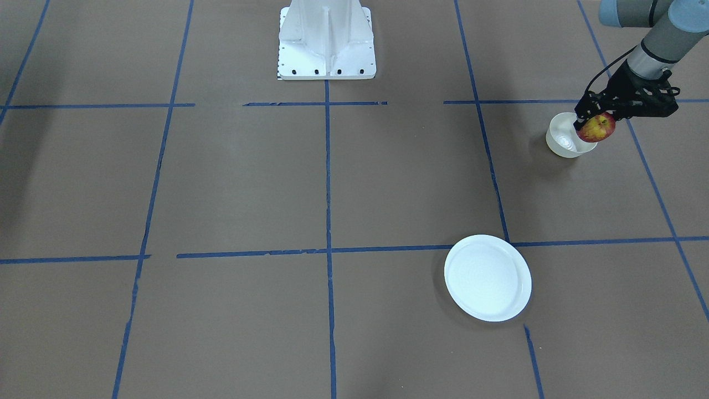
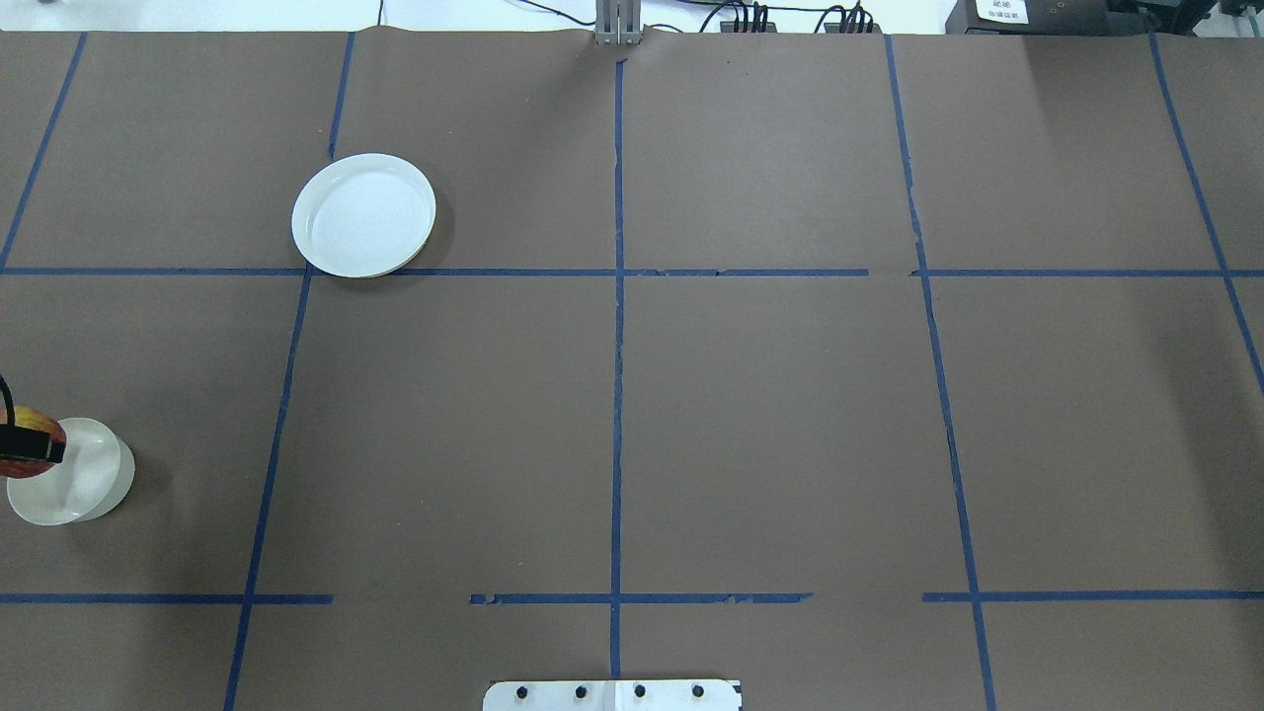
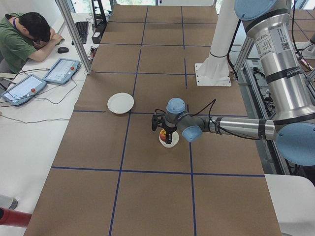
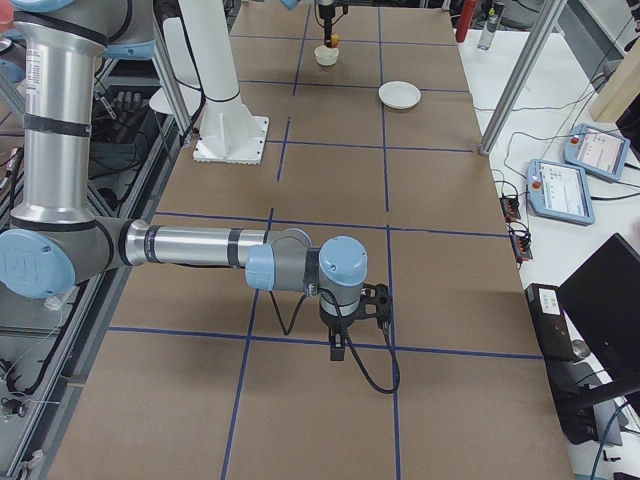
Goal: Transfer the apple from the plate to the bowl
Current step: 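Lower the apple into the white bowl and open the left gripper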
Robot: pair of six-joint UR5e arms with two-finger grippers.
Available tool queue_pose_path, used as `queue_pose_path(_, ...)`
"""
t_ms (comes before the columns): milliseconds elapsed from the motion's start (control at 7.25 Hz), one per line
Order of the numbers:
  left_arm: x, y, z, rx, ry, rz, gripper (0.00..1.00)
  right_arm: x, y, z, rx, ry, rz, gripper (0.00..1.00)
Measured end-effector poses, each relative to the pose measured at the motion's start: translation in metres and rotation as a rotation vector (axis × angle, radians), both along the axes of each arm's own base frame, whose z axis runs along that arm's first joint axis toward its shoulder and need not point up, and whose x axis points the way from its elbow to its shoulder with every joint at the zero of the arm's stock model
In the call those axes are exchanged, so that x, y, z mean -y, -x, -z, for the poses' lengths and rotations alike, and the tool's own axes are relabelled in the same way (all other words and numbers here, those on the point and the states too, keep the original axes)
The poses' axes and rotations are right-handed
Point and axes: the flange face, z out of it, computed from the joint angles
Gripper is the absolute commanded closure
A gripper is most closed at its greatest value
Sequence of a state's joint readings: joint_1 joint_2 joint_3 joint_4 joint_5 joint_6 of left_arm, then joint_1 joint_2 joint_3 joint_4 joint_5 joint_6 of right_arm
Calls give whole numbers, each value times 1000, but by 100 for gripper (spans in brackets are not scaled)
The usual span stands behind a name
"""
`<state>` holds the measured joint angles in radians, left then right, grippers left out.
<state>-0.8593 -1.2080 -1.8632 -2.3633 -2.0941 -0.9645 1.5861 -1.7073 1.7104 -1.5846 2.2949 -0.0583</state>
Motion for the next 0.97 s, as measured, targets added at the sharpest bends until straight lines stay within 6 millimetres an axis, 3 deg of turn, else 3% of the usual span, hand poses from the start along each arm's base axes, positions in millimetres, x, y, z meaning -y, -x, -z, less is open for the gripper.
queue_pose_path(276,-4,-6,-1,-8,10,-4,65,0,0,0,0,0,0,0)
queue_pose_path(552,-6,-11,-6,-5,18,-15,42,0,0,0,0,0,0,0)
queue_pose_path(966,-5,-16,-5,-9,16,-22,21,0,0,0,0,0,0,0)
